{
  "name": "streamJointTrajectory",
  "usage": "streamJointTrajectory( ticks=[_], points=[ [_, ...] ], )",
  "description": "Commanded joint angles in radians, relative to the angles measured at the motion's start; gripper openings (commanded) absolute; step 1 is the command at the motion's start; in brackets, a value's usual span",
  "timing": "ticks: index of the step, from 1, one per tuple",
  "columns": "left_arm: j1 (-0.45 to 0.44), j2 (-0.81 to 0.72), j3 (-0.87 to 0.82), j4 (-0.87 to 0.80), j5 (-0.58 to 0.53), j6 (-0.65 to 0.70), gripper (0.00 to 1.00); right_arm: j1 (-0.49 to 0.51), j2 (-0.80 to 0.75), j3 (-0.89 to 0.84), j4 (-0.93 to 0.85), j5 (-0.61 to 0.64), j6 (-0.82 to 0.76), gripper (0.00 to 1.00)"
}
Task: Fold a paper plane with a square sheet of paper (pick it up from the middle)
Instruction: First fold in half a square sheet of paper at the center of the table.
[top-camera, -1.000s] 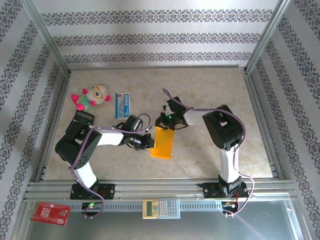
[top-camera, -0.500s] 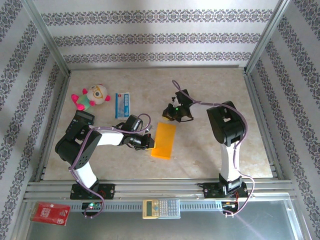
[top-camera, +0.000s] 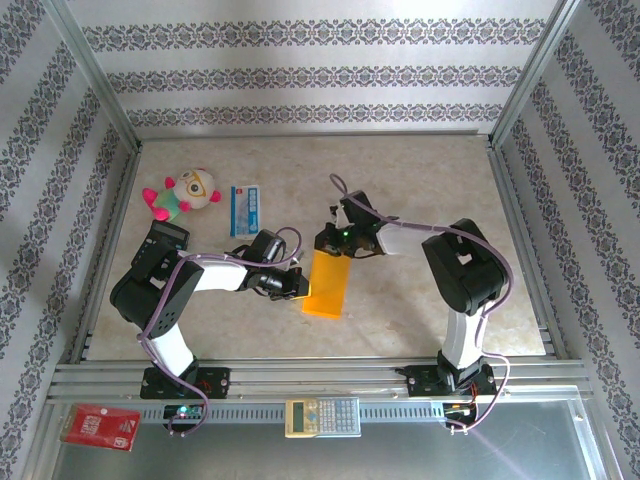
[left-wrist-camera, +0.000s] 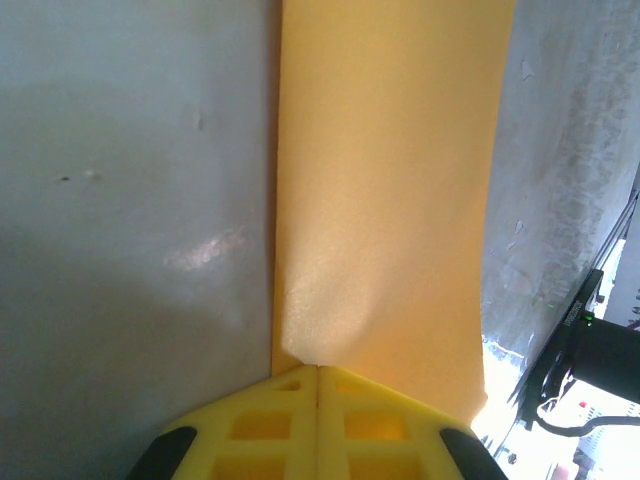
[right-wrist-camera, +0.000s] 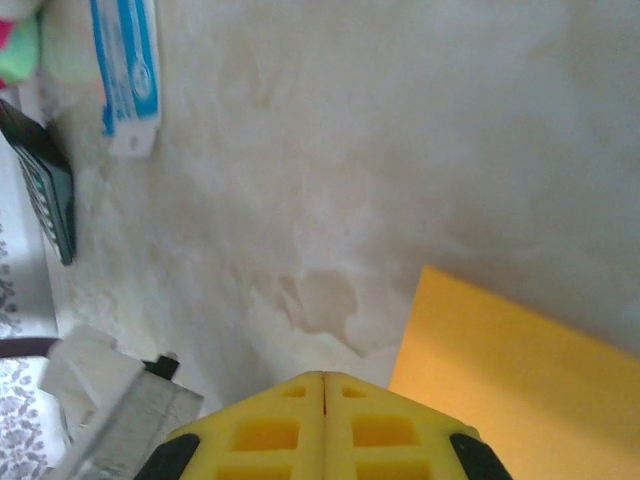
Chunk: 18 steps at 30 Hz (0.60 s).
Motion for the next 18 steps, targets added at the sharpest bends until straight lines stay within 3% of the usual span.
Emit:
streamJointTrajectory(
  ticks=[1, 11, 18],
  points=[
    [-0.011, 0.052, -0.035, -0.149, -0.101, 0.003, 0.0, 0.009, 0.043, -0.01, 0.043, -0.013, 0.022, 0.0],
    [-0.011, 0.028, -0.019, -0.145, -0.091, -0.007, 0.02, -0.005, 0.114, -0.019, 0.018, 0.009, -0.012, 0.0],
    [-0.011, -0.052, 0.009, -0.049, -0.069, -0.069, 0.21, -0.014, 0.131, -0.033, 0.012, 0.019, -0.035, 0.0]
  ],
)
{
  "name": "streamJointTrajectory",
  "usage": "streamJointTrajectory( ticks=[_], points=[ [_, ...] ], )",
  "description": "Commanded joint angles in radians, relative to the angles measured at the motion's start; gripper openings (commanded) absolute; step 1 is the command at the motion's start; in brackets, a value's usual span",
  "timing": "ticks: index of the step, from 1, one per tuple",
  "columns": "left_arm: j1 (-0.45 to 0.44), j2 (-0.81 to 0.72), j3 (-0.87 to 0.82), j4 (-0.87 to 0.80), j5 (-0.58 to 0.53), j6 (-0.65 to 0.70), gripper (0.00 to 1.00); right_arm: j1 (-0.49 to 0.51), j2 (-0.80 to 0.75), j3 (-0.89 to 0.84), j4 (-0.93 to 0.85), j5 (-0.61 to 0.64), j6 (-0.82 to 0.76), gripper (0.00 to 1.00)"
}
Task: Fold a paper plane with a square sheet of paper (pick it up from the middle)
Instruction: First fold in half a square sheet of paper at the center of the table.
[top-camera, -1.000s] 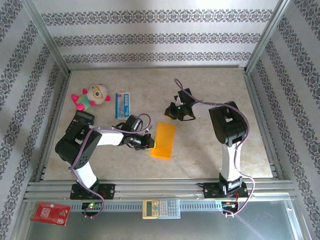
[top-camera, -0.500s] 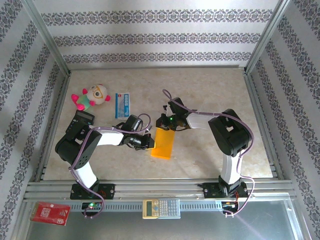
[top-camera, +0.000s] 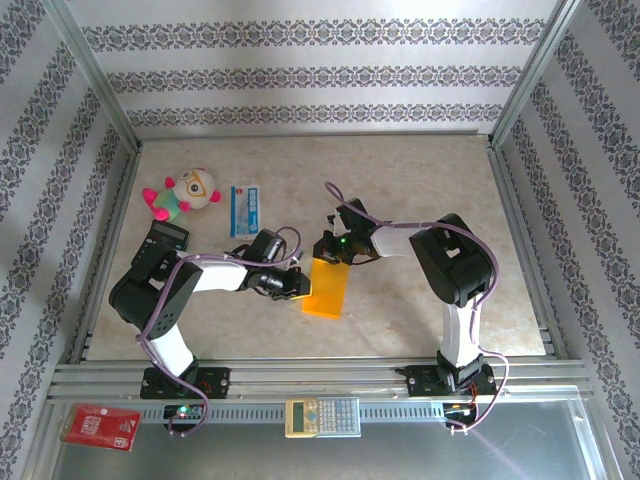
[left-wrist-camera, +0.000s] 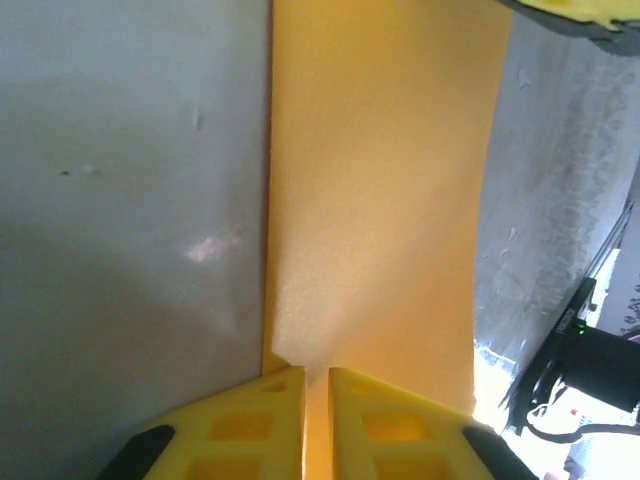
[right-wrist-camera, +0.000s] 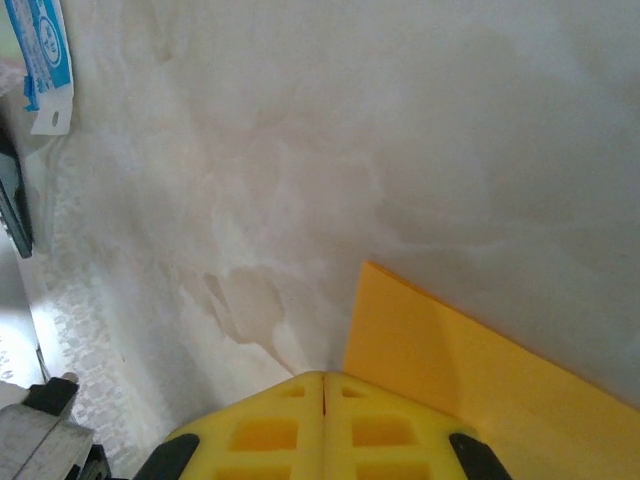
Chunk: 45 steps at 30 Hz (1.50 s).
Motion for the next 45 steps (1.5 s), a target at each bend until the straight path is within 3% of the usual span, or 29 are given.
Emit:
streamJointTrajectory(
  ticks=[1, 4, 7, 12, 17, 26, 45],
  points=[
    [-0.007, -0.047, 0.009, -0.026, -0.05, -0.036, 0.24, -0.011, 0.052, -0.028, -0.023, 0.039, -0.037, 0.0],
    [-0.005, -0.081, 0.037, 0.009, -0.051, -0.044, 0.3, -0.012, 0.056, -0.027, -0.024, 0.039, -0.041, 0.0],
    [0.005, -0.067, 0.071, 0.023, -0.061, -0.044, 0.3, -0.012, 0.06, -0.027, -0.023, 0.039, -0.044, 0.0],
    [0.027, 0.011, 0.127, 0.036, -0.064, -0.041, 0.09, -0.012, 0.058, -0.031, -0.026, 0.043, -0.05, 0.0],
    [0.032, 0.083, 0.167, 0.065, -0.044, -0.044, 0.0, -0.012, 0.056, -0.028, -0.031, 0.043, -0.055, 0.0],
    [0.033, 0.133, 0.102, 0.115, -0.02, -0.07, 0.0, -0.014, 0.064, -0.024, -0.034, 0.05, -0.054, 0.0],
    [-0.031, 0.034, -0.087, 0.154, 0.014, -0.122, 0.01, -0.013, 0.071, -0.011, -0.065, 0.086, -0.043, 0.0]
  ],
)
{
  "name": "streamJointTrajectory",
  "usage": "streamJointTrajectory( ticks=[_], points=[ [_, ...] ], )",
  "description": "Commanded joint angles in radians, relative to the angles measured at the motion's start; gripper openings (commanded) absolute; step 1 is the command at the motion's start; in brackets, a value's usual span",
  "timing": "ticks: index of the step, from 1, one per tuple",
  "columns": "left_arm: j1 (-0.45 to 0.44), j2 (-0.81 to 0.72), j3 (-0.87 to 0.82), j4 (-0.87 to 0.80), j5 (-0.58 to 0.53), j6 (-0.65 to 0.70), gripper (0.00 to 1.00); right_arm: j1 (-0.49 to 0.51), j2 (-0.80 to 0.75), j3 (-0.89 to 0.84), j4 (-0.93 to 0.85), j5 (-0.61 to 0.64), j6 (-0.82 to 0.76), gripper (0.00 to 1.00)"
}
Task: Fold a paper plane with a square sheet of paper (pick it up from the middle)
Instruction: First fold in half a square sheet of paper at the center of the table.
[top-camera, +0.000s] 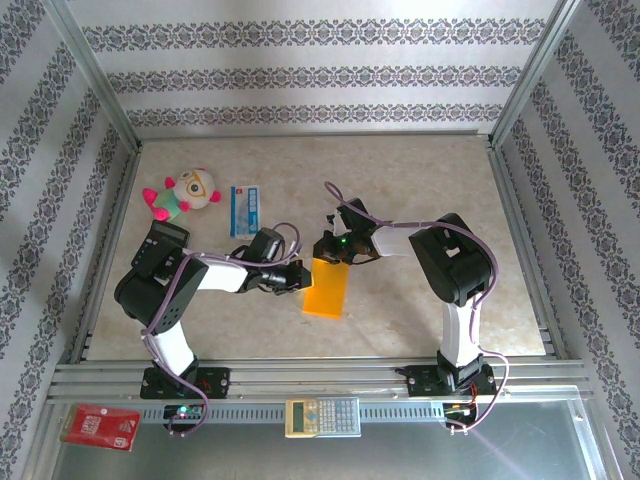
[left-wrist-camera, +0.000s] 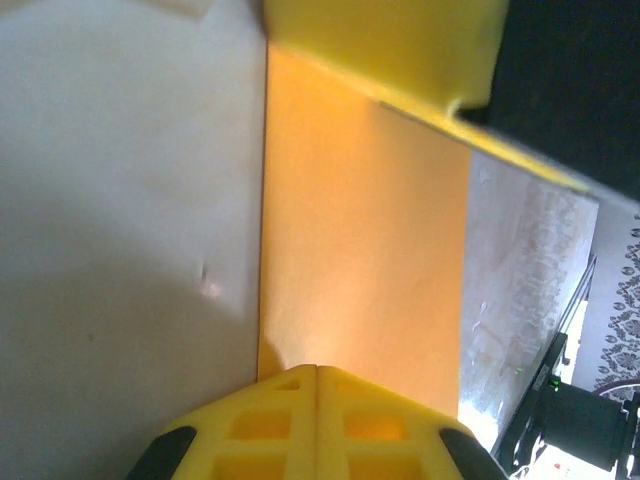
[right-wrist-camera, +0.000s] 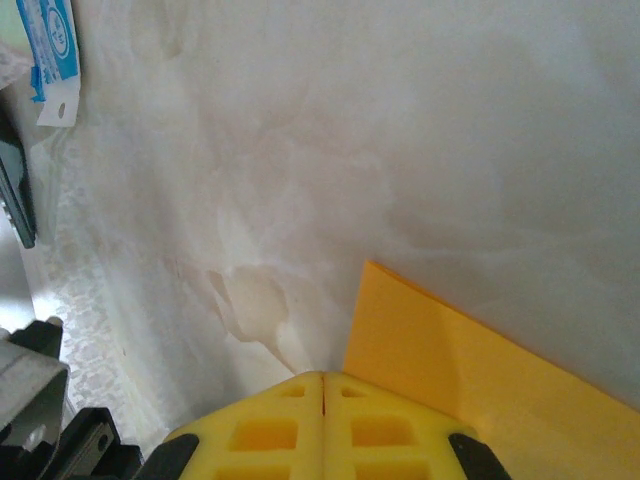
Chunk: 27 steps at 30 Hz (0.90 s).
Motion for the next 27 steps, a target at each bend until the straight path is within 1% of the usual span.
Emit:
streamJointTrajectory(
  ticks=[1, 10, 16, 20, 27],
  points=[
    [-0.042, -0.012, -0.055, -0.062, 0.042, -0.033, 0.01, -0.007, 0.063, -0.012, -0.071, 0.103, -0.02, 0.0],
    [-0.077, -0.071, -0.156, -0.018, 0.04, -0.092, 0.01, -0.002, 0.062, -0.008, -0.08, 0.111, -0.019, 0.0],
    [-0.103, -0.083, -0.207, 0.009, 0.042, -0.119, 0.0, 0.003, 0.06, -0.007, -0.087, 0.115, -0.022, 0.0],
    [-0.116, -0.103, -0.224, -0.017, 0.033, -0.114, 0.0, 0.005, 0.059, -0.005, -0.093, 0.12, -0.024, 0.0],
    [-0.13, -0.161, -0.238, -0.114, -0.002, -0.084, 0.0, 0.011, 0.057, -0.006, -0.095, 0.128, -0.024, 0.0]
  ],
)
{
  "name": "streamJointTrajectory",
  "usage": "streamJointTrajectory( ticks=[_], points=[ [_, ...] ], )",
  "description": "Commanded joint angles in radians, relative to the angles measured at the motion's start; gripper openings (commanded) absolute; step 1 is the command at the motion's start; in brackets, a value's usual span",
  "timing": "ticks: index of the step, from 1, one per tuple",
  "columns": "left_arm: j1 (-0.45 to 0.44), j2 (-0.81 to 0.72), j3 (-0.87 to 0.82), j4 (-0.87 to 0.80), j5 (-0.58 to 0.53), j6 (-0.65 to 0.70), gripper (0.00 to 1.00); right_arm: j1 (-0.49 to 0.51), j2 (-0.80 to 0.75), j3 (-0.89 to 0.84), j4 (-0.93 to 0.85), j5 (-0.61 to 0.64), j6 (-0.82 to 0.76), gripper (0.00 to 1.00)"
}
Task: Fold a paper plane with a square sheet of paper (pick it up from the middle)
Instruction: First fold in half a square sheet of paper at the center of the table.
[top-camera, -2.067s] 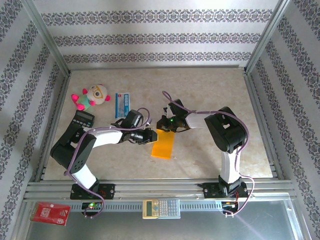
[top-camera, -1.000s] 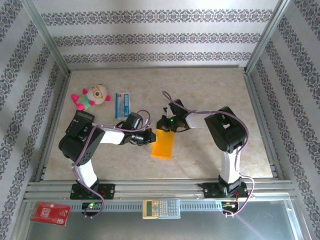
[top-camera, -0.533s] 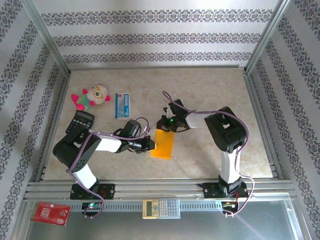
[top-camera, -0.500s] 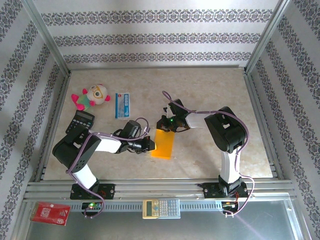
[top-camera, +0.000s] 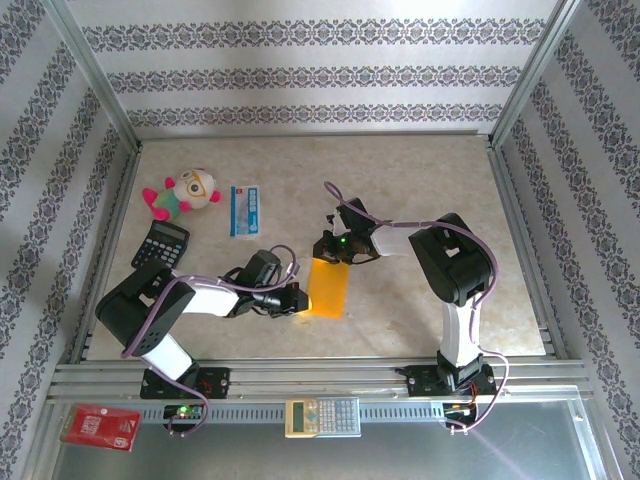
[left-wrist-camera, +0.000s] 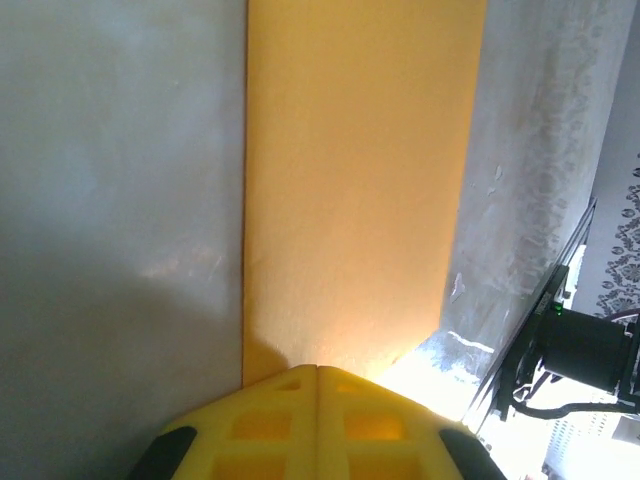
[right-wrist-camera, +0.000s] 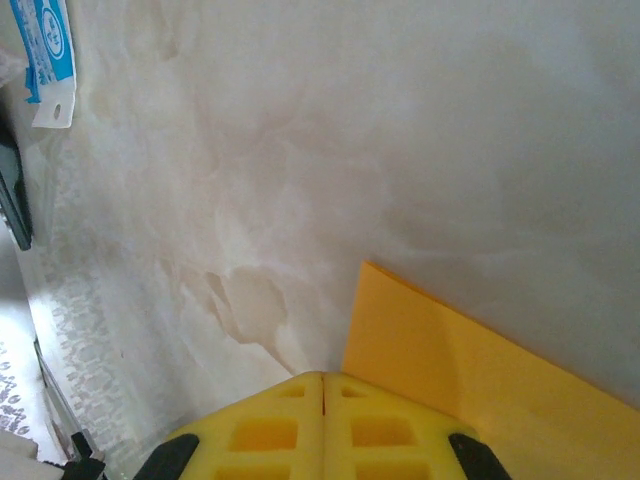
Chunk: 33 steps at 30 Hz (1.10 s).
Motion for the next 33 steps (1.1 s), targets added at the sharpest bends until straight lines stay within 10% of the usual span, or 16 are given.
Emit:
streamJointTrajectory(
  ticks=[1, 11, 24, 33],
  points=[
    [-0.029, -0.016, -0.047, -0.176, 0.009, 0.01, 0.0, 0.007, 0.055, -0.014, -0.081, 0.119, -0.023, 0.0],
    [-0.026, -0.141, -0.035, -0.146, 0.026, 0.024, 0.1, 0.009, 0.065, 0.016, -0.103, 0.087, -0.071, 0.0],
    [0.052, -0.336, 0.04, -0.263, -0.251, 0.034, 0.3, 0.005, 0.013, 0.246, -0.338, -0.095, -0.325, 0.05],
    [0.051, -0.049, 0.297, -0.333, -0.227, 0.137, 0.16, -0.07, -0.369, -0.026, -0.47, 0.211, -0.333, 0.26]
  ],
)
